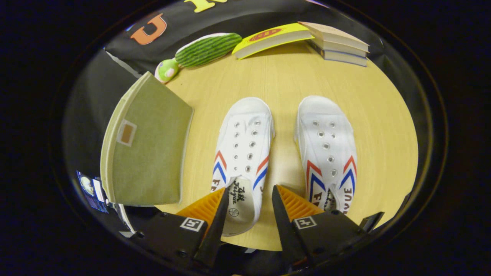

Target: Open the storage box then place both shoes into the box .Put the left shoe in first, then the right shoe, with the right side of both shoes facing outward in a uniform manner.

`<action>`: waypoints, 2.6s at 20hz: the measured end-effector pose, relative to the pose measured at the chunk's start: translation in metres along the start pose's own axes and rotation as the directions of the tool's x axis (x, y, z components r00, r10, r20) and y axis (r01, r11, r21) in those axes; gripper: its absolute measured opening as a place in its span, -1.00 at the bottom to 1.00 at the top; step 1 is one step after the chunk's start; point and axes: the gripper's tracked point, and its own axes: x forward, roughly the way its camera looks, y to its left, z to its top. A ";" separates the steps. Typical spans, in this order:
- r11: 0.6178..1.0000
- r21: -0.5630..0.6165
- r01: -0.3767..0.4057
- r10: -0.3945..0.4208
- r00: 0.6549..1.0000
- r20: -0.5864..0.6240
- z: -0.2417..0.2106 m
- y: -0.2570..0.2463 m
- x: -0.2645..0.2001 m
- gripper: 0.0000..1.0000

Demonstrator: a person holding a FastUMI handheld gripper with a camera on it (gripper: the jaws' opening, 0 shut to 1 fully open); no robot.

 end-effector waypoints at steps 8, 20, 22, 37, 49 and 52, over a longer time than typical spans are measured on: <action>0.992 0.119 -0.031 0.040 0.997 -0.071 0.003 0.003 0.019 -0.29; 0.948 0.274 -0.158 0.162 0.987 0.009 0.000 0.033 -0.033 -0.88; 0.946 0.261 -0.191 0.190 0.981 0.026 0.005 0.048 -0.064 -0.89; 0.953 0.042 -0.300 0.301 0.954 -0.009 0.054 0.281 -0.109 -0.89; 0.959 0.111 -0.262 0.274 0.955 -0.110 0.038 0.336 -0.007 -0.64; 0.959 0.094 -0.266 0.275 0.957 -0.096 0.041 0.340 -0.010 -0.01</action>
